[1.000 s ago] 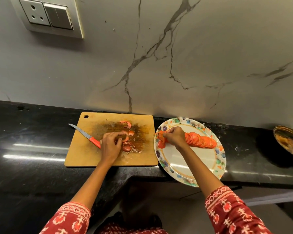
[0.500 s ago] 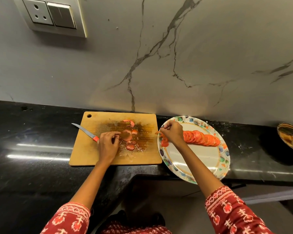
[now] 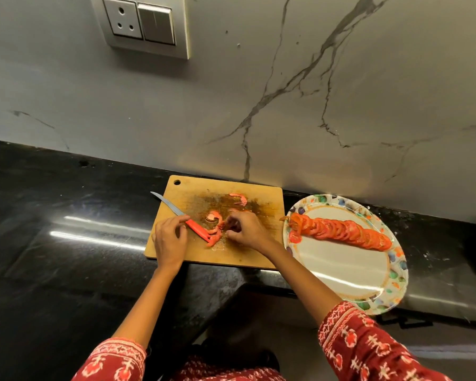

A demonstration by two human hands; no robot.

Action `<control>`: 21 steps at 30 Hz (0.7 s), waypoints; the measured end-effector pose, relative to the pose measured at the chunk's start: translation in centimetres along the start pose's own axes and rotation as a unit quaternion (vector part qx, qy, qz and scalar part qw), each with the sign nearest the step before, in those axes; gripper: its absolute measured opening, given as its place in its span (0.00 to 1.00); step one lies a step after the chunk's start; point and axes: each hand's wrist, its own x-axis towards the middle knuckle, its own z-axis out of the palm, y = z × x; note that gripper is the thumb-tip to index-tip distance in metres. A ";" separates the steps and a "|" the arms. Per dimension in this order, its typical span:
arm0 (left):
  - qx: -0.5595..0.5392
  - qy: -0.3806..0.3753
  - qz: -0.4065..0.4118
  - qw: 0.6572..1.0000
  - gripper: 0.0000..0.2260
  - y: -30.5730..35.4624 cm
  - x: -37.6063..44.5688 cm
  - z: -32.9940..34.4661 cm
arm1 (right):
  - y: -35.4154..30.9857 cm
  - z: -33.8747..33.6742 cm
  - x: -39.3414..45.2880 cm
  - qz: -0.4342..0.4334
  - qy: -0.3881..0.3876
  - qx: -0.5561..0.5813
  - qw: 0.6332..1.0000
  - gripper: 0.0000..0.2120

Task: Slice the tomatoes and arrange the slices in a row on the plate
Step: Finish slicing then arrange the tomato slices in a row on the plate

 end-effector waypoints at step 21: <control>-0.013 -0.020 -0.003 1.000 0.10 0.5 -0.2 0.2 | 1.2 -4.1 0.2 0.051 -0.021 0.105 0.993 0.07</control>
